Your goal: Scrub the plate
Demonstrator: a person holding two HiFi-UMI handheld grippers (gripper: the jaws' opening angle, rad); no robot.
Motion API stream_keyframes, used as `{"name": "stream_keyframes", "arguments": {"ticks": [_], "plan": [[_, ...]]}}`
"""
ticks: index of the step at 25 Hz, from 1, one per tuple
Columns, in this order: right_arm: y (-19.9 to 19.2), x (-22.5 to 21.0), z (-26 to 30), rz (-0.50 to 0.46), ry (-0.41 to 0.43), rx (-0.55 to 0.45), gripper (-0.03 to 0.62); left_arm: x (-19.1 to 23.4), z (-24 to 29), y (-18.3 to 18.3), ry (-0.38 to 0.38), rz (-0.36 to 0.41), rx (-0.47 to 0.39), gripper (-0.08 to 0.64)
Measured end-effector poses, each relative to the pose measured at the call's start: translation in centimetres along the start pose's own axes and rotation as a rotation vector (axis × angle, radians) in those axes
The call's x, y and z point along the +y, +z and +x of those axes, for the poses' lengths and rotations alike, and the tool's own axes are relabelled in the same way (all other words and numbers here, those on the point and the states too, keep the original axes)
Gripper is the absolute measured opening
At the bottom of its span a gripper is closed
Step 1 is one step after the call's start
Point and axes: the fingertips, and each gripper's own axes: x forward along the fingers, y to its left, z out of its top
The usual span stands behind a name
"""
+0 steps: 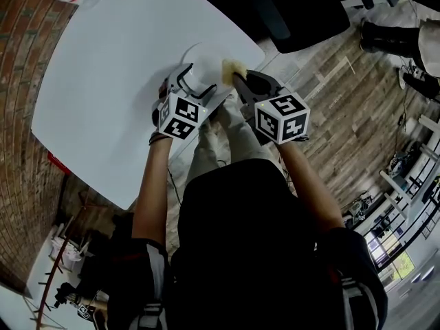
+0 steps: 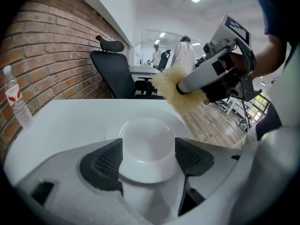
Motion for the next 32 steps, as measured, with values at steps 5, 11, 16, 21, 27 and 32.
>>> {"name": "stream_keyframes", "arguments": {"ticks": [5, 11, 16, 21, 27, 32], "plan": [[0.1, 0.4, 1.1, -0.008, 0.011, 0.025, 0.040, 0.1, -0.1, 0.0, -0.007, 0.009, -0.006, 0.334], [0.5, 1.1, 2.9, -0.046, 0.033, 0.064, 0.040, 0.0, 0.0, 0.1, -0.015, 0.020, -0.012, 0.334], [0.7, 2.0, 5.2, -0.088, 0.064, 0.130, 0.040, 0.0, 0.0, 0.0, -0.021, 0.027, -0.012, 0.334], [0.3, 2.3, 6.8, -0.109, 0.078, 0.193, 0.040, -0.1, 0.0, 0.2, -0.022, 0.028, -0.018, 0.334], [0.0, 2.5, 8.4, -0.118, 0.071, 0.226, 0.040, 0.0, -0.1, 0.1, -0.028, 0.037, -0.022, 0.334], [-0.2, 2.2, 9.0, -0.140, 0.056, 0.249, 0.040, 0.0, 0.0, 0.2, -0.025, 0.037, -0.031, 0.334]]}}
